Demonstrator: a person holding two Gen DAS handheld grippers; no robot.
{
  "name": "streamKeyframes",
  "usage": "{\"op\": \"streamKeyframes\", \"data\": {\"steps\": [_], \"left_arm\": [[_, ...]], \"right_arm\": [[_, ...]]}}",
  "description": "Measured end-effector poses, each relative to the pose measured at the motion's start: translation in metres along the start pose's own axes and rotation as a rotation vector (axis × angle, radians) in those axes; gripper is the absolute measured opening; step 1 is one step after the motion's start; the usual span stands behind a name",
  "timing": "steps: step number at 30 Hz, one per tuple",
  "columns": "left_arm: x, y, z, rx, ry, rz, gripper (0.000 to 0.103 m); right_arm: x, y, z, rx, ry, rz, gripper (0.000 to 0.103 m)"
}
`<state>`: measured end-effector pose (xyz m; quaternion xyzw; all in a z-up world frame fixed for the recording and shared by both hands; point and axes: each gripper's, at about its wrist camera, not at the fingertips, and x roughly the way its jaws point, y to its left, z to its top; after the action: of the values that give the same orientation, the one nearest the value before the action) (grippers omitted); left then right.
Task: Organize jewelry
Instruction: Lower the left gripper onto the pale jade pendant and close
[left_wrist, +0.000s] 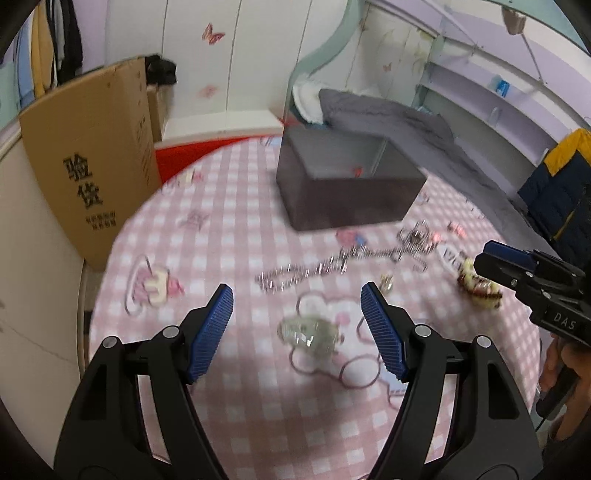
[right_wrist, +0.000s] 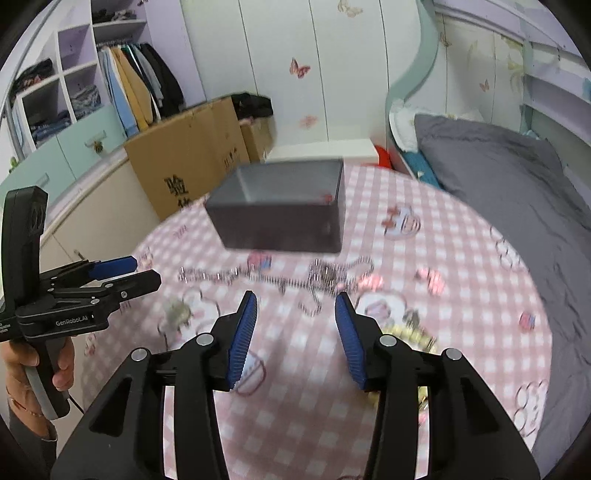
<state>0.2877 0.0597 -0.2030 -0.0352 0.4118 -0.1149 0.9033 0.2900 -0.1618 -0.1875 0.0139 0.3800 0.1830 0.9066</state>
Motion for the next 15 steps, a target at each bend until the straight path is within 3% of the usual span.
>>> {"op": "streamKeyframes", "data": {"steps": [6, 13, 15], "left_arm": [[0.017, -0.008, -0.023, -0.003, 0.048, 0.001, 0.071], [0.026, -0.012, -0.025, 0.02, 0.048, 0.02, 0.07], [0.028, -0.013, -0.025, 0.036, 0.048, 0.039, 0.062]], "right_arm": [[0.017, 0.008, -0.013, -0.008, 0.048, -0.002, 0.042], [0.028, 0.015, -0.016, -0.033, 0.068, -0.005, 0.042], [0.031, 0.017, -0.015, -0.035, 0.073, -0.001, 0.042]]}}
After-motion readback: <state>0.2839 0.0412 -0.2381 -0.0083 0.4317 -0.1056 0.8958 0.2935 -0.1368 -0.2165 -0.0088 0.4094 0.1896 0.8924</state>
